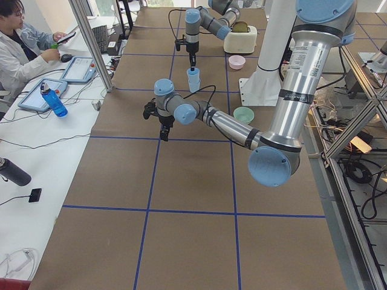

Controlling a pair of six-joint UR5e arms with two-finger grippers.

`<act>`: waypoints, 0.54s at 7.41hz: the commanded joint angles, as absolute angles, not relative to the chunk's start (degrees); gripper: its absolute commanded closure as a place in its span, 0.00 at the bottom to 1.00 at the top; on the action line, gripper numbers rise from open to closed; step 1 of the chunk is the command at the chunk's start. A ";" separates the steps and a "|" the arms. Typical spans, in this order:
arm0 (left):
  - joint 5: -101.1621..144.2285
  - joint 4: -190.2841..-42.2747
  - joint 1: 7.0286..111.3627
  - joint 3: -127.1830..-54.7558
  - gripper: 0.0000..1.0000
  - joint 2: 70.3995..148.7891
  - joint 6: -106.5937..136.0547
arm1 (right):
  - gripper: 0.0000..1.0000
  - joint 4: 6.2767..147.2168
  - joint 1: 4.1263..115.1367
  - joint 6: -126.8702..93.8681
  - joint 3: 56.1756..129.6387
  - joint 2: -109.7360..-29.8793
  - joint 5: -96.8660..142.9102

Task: Stack blue cups with both arms
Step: 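Lower the cup into the center cup and open the right gripper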

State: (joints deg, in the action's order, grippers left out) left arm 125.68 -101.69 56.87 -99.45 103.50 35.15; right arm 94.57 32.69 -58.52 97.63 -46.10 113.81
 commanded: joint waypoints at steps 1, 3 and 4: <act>125.68 -101.69 56.87 -99.49 0.06 103.62 35.16 | 1.00 94.48 32.70 -58.45 97.47 -46.23 113.47; 125.68 -101.69 56.87 -99.49 0.06 103.71 35.16 | 1.00 94.48 32.70 -58.27 97.47 -46.49 113.47; 125.68 -101.69 56.87 -99.49 0.06 103.71 35.16 | 1.00 94.48 32.70 -58.36 97.30 -46.49 113.47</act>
State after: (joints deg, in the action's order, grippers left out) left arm 125.68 -101.69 56.87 -99.49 103.67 35.16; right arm 94.48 32.69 -58.34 97.42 -46.42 113.47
